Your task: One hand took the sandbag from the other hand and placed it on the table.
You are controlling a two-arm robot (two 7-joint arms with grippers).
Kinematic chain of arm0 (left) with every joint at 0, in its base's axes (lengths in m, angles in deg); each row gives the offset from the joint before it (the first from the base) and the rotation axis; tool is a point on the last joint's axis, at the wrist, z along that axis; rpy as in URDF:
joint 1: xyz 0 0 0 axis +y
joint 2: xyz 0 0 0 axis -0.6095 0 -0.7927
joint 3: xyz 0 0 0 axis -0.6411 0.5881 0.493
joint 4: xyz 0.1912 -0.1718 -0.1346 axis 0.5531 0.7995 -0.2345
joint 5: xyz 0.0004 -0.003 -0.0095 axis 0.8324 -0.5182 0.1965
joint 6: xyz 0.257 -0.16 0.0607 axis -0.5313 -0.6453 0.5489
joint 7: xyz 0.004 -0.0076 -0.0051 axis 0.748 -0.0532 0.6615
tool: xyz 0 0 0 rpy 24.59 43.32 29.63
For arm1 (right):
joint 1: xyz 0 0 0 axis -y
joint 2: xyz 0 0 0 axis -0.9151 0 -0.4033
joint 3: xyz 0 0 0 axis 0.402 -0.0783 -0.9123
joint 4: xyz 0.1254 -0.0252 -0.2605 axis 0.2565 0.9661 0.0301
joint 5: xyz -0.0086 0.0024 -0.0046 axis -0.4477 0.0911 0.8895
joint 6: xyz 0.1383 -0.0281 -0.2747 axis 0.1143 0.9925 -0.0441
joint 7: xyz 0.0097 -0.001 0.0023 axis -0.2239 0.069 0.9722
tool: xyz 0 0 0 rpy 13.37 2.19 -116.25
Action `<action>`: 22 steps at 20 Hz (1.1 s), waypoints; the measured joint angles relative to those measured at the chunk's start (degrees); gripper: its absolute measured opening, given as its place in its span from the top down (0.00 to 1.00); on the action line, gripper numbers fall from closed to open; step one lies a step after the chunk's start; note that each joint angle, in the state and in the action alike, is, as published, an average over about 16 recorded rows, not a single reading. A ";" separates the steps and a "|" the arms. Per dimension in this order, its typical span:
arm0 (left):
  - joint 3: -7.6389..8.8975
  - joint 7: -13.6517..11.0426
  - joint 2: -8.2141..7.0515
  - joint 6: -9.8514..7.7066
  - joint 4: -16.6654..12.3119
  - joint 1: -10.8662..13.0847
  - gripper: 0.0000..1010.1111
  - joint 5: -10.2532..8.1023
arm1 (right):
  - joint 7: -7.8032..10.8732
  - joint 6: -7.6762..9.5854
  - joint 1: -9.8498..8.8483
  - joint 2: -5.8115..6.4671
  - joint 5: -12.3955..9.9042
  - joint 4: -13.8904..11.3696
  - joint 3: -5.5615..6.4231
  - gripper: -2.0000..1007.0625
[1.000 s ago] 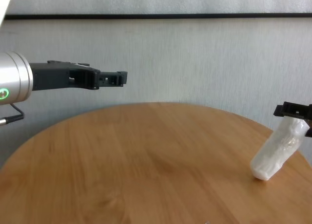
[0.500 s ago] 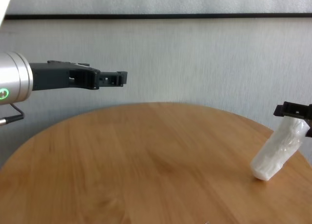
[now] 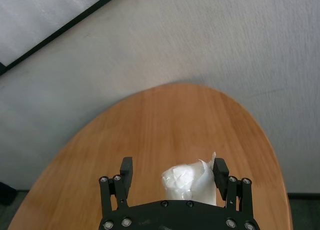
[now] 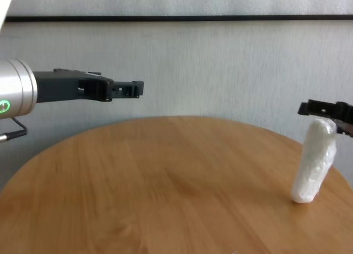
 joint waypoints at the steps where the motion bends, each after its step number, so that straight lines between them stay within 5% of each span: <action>1: 0.00 0.00 0.00 0.00 0.00 0.00 0.01 0.00 | 0.45 -0.23 0.60 -0.24 0.60 0.48 -0.26 0.00; 13: 0.00 0.00 0.00 0.00 0.00 0.00 0.01 0.00 | 6.24 -3.07 6.68 -3.71 6.43 5.65 -2.61 0.00; 22: 0.00 0.00 0.00 0.00 0.00 0.00 0.01 0.00 | 11.07 -9.72 7.38 -5.23 10.84 5.60 -3.35 0.00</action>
